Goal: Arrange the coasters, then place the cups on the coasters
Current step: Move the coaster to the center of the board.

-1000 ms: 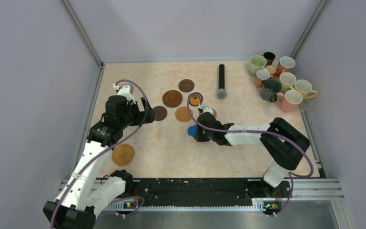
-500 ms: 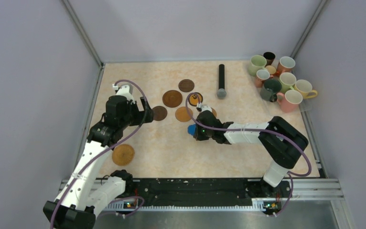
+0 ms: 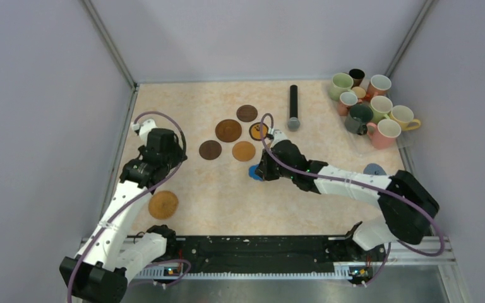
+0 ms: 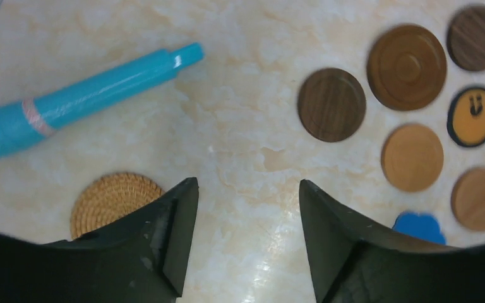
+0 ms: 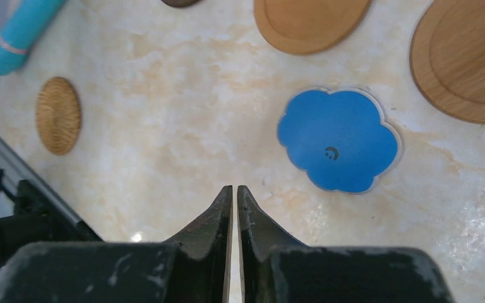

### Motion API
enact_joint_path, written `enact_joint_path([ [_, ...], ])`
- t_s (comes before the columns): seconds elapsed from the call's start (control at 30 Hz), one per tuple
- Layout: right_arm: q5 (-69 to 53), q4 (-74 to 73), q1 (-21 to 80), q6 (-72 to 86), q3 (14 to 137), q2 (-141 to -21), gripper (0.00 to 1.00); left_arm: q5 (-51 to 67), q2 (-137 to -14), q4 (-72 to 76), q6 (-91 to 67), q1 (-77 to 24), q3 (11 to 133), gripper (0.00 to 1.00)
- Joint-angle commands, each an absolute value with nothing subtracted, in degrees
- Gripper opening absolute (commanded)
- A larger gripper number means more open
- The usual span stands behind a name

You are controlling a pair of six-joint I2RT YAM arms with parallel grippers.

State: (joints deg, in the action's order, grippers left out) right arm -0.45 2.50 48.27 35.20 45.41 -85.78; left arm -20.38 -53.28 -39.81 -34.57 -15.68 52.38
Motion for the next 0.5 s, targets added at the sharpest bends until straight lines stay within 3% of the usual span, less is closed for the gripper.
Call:
enact_joint_path([
  [0.0, 1.2, 5.4, 48.6, 37.4, 42.6, -78.0, 0.07, -36.7, -53.0, -52.3, -53.2, -15.2, 52.3, 0.52],
  [0.07, 3.2, 4.7, 48.6, 38.2, 41.9, -76.8, 0.07, -37.4, -52.8, -54.8, -56.6, -14.8, 51.0, 0.39],
  [0.13, 4.8, 3.4, 48.7, 38.6, 41.7, -76.4, 0.12, -36.3, -53.0, -56.4, -59.9, -14.5, 49.7, 0.17],
  [0.2, 5.5, 2.0, 48.6, 38.6, 41.6, -76.1, 0.33, -34.3, -53.5, -56.8, -62.4, -14.1, 48.0, 0.0],
  [0.37, 5.7, 1.9, 48.6, 38.7, 40.0, -73.0, 0.78, -31.4, -58.0, -62.5, -74.4, -11.7, 44.5, 0.0],
  [0.47, 6.4, 2.8, 48.6, 39.0, 38.3, -69.8, 0.85, -28.5, -60.1, -62.1, -77.9, -10.5, 42.5, 0.0],
])
